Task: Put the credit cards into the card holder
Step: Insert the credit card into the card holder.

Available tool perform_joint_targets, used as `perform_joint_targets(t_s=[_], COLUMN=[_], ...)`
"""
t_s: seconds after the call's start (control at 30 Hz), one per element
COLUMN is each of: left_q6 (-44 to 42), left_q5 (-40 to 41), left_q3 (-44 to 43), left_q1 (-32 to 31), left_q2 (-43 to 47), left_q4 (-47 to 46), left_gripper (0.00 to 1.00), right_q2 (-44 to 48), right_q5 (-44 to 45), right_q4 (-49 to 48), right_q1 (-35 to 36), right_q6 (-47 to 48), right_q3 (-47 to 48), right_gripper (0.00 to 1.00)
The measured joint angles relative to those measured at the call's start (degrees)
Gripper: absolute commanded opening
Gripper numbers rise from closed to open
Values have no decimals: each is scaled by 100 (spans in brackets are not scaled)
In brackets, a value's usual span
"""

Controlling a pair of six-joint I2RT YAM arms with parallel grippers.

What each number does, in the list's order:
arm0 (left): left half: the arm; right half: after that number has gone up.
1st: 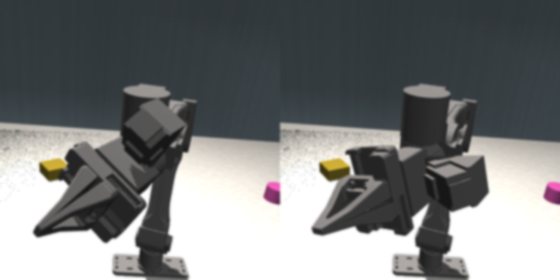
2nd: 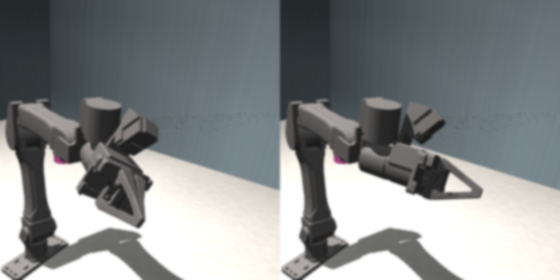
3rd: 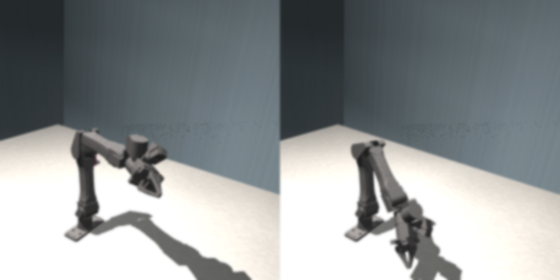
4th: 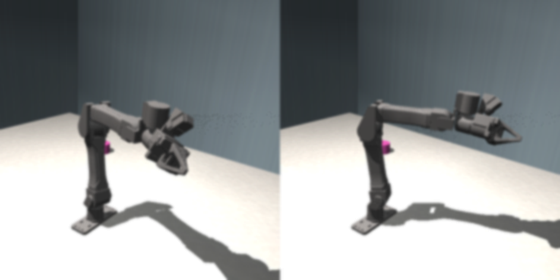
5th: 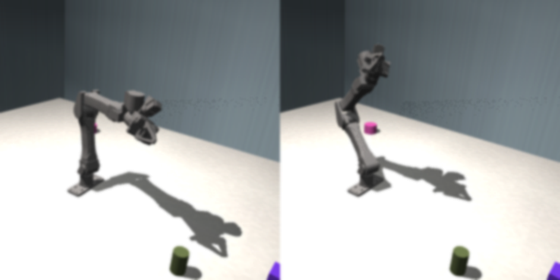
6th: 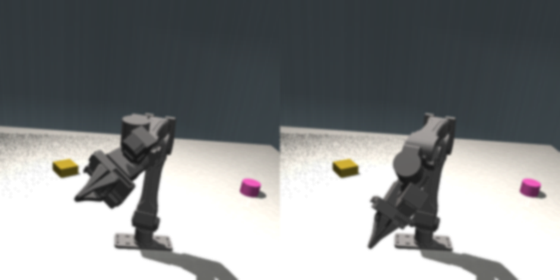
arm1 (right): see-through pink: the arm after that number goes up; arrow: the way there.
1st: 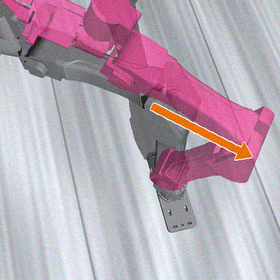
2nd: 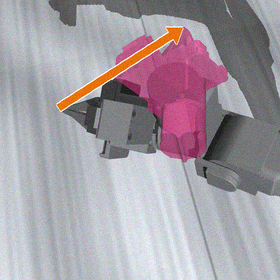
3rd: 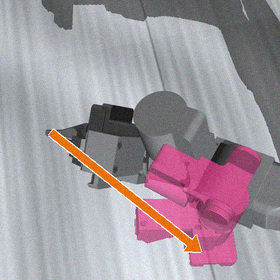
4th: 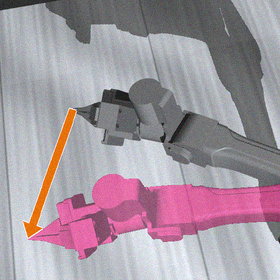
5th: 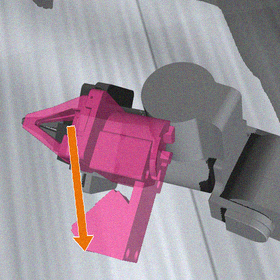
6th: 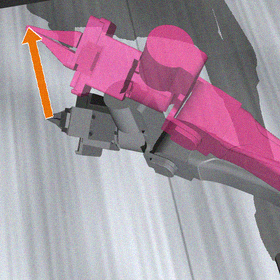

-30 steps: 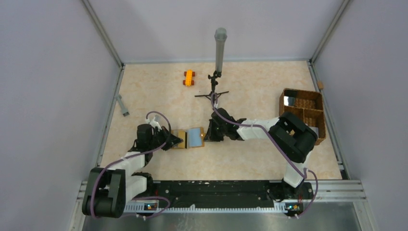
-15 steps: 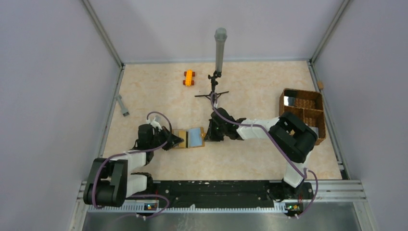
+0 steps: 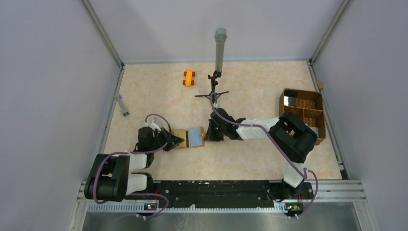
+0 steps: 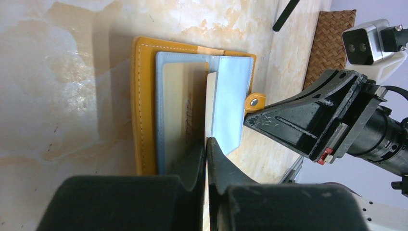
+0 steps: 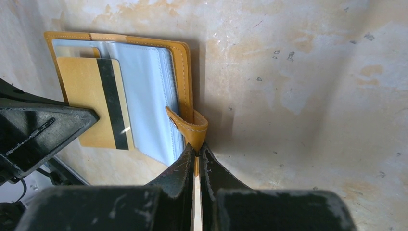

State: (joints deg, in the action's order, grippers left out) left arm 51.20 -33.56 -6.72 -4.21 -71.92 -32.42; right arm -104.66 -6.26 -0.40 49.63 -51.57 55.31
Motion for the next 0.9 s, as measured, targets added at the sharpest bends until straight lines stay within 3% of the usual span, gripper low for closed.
perform_joint_targets(t_s=[0.9], left_q6=[544], left_q5=[162], left_q3=[247], left_q1=[-129], left_q2=[-874], left_q4=[-1515], left_gripper=[0], right_q2=[0], right_q5=[85], right_q4=[37], right_q1=[48], right_q6=[2], right_q3=[31], right_gripper=[0])
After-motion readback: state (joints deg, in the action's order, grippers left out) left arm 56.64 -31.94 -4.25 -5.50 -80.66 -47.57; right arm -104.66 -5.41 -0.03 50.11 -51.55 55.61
